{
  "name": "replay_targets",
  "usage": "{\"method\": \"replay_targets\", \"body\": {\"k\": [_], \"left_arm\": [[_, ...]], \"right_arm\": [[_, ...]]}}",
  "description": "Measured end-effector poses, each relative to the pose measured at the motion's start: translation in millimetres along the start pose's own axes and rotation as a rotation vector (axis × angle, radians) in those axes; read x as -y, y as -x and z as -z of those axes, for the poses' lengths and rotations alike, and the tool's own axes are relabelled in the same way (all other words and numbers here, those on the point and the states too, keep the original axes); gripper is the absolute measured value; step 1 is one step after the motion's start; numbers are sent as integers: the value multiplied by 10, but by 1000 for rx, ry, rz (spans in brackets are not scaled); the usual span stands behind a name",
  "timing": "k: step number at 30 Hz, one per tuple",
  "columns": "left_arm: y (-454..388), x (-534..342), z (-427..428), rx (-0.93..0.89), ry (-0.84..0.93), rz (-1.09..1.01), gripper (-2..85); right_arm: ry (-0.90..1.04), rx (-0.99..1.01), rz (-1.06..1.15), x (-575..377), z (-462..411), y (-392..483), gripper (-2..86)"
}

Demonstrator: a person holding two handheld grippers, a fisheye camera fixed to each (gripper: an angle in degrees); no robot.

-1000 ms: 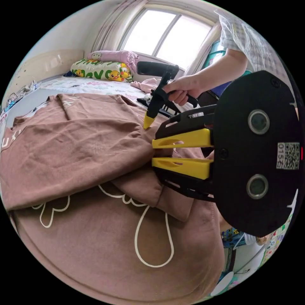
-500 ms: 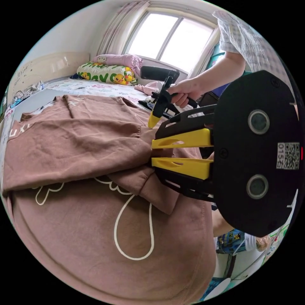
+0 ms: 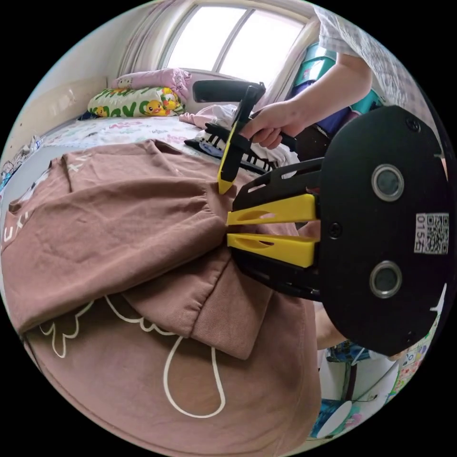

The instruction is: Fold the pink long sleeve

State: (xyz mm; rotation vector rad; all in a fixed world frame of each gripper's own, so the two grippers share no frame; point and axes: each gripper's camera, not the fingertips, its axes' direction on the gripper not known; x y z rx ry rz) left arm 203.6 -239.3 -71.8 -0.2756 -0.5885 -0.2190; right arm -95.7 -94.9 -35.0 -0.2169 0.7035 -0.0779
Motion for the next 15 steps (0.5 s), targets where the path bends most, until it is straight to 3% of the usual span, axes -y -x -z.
{"method": "replay_targets", "body": {"k": [8,15], "left_arm": [[138,48,150,-19,10,79,12],[89,551,1123,-132,-220,134,46]], "right_arm": [[55,40,-94,-350,778,-169,49],[-265,318,-251,-195,2255,-463,62]]}}
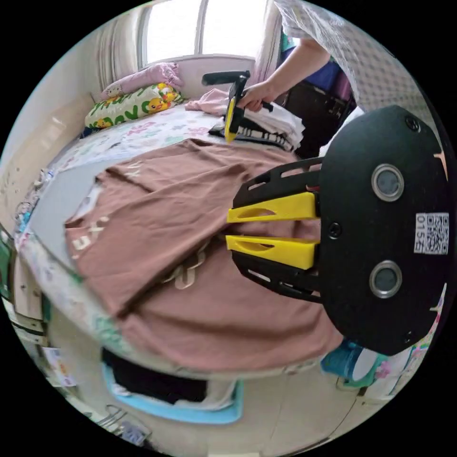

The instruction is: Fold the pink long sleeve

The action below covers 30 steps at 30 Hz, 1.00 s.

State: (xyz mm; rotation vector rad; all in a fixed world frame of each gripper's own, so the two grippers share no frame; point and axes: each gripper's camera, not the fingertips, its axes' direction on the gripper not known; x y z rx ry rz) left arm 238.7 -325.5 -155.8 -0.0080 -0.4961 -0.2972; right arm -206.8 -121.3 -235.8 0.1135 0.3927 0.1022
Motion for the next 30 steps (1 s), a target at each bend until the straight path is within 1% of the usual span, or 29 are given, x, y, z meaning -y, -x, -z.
{"method": "replay_targets", "body": {"k": [1,3,5,9,12,18,20,23,26,30], "left_arm": [[-23,114,66,-2,-31,3,53],[-89,645,250,0,-115,21,70],[-105,1075,312,-14,-159,28,82],[-121,2013,235,-33,-185,32,97],[-173,2534,53,-37,-149,-4,103],[-258,3128,-343,-53,-59,-53,108],[-247,3221,-385,-67,-64,-51,99],[-229,3336,-424,-61,-52,-37,85],[-190,3427,-440,-46,-51,-35,83],[-71,3560,-520,-89,-40,-31,85]], "right_arm": [[-24,9,-9,90,89,11,65],[-103,2,-35,479,379,34,90],[-135,14,-51,769,519,25,96],[-100,-10,-17,1372,615,-6,105],[-60,37,4,1659,635,-59,107],[71,108,-21,1921,703,-116,103],[69,64,-30,1940,788,-84,90],[87,82,-81,1953,936,-65,64],[98,9,-61,1976,1085,-42,83],[115,103,-69,1977,1218,-19,76]]}}
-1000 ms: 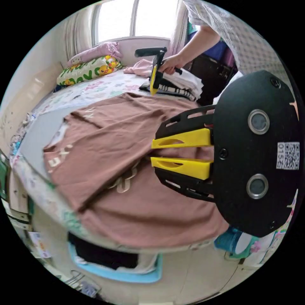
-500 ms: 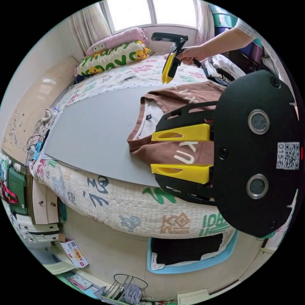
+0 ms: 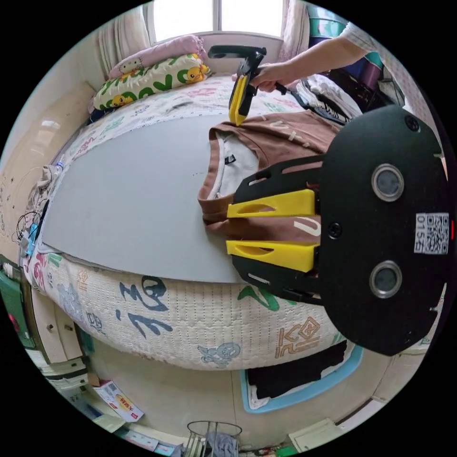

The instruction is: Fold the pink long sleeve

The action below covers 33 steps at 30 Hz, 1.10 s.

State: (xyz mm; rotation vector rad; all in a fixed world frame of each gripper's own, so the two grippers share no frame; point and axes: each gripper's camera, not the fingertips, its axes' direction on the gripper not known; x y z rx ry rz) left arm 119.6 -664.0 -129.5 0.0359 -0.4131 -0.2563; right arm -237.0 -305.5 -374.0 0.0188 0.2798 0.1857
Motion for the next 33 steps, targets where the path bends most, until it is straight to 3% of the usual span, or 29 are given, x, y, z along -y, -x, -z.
{"method": "replay_targets", "body": {"k": [10,16,23,33], "left_arm": [[294,54,-128,-39,-20,-4,103],[464,70,-224,-76,22,45,23],[625,-9,-201,-142,76,81,-2],[1153,-703,539,-139,-81,98,-4]], "right_arm": [[14,81,-129,-106,218,43,-1],[29,99,-161,-187,196,140,-4],[30,117,-171,-305,62,287,-7],[-113,85,-209,-684,129,275,-5]]}}
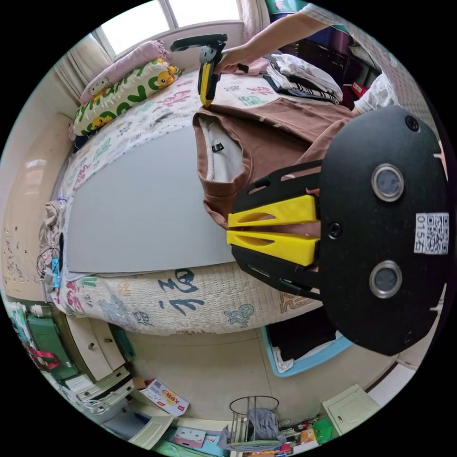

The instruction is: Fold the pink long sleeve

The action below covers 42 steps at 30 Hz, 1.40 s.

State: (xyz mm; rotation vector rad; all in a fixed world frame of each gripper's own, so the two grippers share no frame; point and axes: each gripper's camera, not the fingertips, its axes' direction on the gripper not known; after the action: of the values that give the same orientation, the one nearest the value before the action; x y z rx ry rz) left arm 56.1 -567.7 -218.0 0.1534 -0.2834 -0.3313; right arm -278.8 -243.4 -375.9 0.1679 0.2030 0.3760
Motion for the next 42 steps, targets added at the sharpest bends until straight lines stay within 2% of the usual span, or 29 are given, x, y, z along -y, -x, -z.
{"method": "replay_targets", "body": {"k": [7,11,14,18,26,31,37,40,42], "left_arm": [[309,-395,829,-67,-122,44,-4],[501,-978,1272,-6,-215,62,-4],[728,-1708,1369,45,-203,121,-4],[1090,-2860,1106,136,-64,156,-3],[1757,-4355,516,212,216,186,-3],[1894,-4732,574,229,236,187,-2],[2057,-4942,487,135,264,245,1],[1998,-5005,521,139,275,216,8],[1880,-5056,676,185,262,146,17]], "right_arm": [[-154,33,-70,-158,15,-136,-2],[-247,-1,-139,-496,-139,-198,-2],[-218,-28,-279,-988,-406,-274,-4],[-81,-101,-380,-1812,-1021,-312,-5],[111,-222,-146,-2765,-2338,-154,-5],[80,-211,-81,-2958,-2795,-61,-2],[86,-180,2,-2978,-3498,64,7],[119,-177,28,-2968,-3831,127,14],[112,-215,128,-2973,-4012,240,25]]}}
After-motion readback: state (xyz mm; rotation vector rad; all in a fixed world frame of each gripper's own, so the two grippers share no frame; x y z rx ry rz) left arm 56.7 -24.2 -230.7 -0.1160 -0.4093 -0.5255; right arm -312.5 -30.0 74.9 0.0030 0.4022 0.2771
